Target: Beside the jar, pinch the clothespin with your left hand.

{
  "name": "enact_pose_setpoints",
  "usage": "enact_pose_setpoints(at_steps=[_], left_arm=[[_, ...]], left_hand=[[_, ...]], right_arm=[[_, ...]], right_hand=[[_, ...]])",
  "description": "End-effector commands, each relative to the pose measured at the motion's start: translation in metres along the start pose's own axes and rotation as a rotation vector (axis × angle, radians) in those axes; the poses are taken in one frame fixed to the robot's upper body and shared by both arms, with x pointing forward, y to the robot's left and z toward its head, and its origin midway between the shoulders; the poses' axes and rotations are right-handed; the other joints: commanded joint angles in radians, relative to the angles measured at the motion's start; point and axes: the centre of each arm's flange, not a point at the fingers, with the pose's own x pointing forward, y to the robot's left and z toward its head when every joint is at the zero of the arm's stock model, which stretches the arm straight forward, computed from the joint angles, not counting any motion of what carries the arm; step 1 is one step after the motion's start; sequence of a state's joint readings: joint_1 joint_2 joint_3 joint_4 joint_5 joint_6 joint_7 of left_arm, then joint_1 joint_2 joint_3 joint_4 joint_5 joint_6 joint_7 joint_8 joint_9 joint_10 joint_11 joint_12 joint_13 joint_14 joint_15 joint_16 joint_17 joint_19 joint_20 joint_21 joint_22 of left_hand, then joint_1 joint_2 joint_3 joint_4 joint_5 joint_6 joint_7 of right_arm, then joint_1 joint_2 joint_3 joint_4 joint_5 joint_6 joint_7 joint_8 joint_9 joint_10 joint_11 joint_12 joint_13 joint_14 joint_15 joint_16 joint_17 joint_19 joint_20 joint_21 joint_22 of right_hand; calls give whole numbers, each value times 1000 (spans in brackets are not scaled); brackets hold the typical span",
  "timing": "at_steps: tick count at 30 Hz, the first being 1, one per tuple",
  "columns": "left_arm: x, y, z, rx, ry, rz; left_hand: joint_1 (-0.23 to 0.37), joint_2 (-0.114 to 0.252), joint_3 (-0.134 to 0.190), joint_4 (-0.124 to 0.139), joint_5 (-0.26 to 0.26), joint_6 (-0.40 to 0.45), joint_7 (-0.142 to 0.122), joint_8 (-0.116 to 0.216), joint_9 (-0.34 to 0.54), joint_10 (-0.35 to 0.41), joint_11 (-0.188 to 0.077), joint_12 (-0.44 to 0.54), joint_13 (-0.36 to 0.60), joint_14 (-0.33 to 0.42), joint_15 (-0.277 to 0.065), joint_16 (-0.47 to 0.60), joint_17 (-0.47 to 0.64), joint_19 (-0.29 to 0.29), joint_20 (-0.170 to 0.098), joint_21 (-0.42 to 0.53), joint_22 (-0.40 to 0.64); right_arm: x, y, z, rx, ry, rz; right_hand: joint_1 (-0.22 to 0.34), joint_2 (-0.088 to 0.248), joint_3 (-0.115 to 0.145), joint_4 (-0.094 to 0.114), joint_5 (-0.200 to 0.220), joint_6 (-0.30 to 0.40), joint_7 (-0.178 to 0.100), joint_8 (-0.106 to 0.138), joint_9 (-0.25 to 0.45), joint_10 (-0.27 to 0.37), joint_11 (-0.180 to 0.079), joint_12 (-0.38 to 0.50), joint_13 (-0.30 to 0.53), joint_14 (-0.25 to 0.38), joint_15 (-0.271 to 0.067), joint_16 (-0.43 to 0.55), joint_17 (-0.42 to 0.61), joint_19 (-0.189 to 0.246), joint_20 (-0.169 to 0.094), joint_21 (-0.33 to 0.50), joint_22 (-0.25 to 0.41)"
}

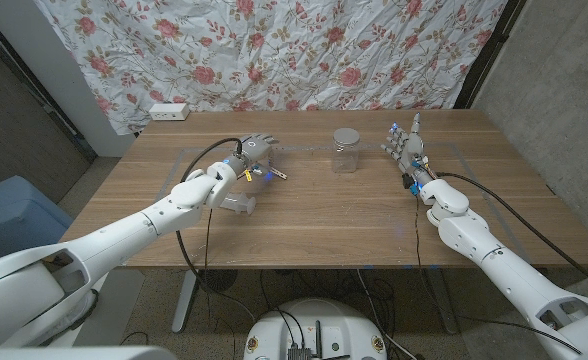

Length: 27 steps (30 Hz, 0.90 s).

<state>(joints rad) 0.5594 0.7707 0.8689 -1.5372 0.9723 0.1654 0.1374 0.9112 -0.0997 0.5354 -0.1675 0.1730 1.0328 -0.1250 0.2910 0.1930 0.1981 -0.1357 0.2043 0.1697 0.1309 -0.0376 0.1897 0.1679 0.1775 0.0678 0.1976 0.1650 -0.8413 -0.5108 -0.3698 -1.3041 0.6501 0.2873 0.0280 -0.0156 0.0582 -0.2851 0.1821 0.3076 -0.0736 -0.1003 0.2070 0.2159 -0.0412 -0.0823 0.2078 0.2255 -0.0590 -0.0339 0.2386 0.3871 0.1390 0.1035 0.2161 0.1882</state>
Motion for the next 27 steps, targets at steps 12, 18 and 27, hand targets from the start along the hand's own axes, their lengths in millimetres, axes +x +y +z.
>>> enact_pose_setpoints(at_steps=[12, 18, 27], left_arm=[[-12, 10, -7, 0, 0, 31], [-14, 12, -9, -8, 7, 46], [-17, 18, -15, -48, 36, 72]], left_hand=[[8, 10, -14, 1, -2, 37, 1, -1, 7, 38, -7, 0, 2, 37, -9, 0, 0, 30, -8, 4, 5], [8, 12, -16, 1, -1, 39, 1, -2, 7, 40, -7, -1, 2, 39, -11, 0, 0, 32, -9, 3, 6], [9, 15, -20, 1, -1, 40, -1, -5, 8, 42, -10, -4, 2, 43, -12, -2, 0, 33, -9, 2, 6]], right_arm=[[0, 0, 0, 0, -1, 0], [0, 0, 0, 0, -1, 0], [0, 0, 0, 0, -1, 0]], right_hand=[[-1, 71, -5, 0, 5, -2, -7, 6, 2, 0, -9, 7, 2, -9, -35, 6, 3, 6, 1, 4, 5], [-1, 71, -5, 0, 5, -2, -7, 6, 2, 0, -7, 7, 2, -10, -35, 6, 3, 6, 1, 4, 5], [-1, 71, -5, 0, 5, -1, -7, 6, 2, 1, -7, 7, 2, -10, -34, 6, 3, 6, 1, 4, 5]])
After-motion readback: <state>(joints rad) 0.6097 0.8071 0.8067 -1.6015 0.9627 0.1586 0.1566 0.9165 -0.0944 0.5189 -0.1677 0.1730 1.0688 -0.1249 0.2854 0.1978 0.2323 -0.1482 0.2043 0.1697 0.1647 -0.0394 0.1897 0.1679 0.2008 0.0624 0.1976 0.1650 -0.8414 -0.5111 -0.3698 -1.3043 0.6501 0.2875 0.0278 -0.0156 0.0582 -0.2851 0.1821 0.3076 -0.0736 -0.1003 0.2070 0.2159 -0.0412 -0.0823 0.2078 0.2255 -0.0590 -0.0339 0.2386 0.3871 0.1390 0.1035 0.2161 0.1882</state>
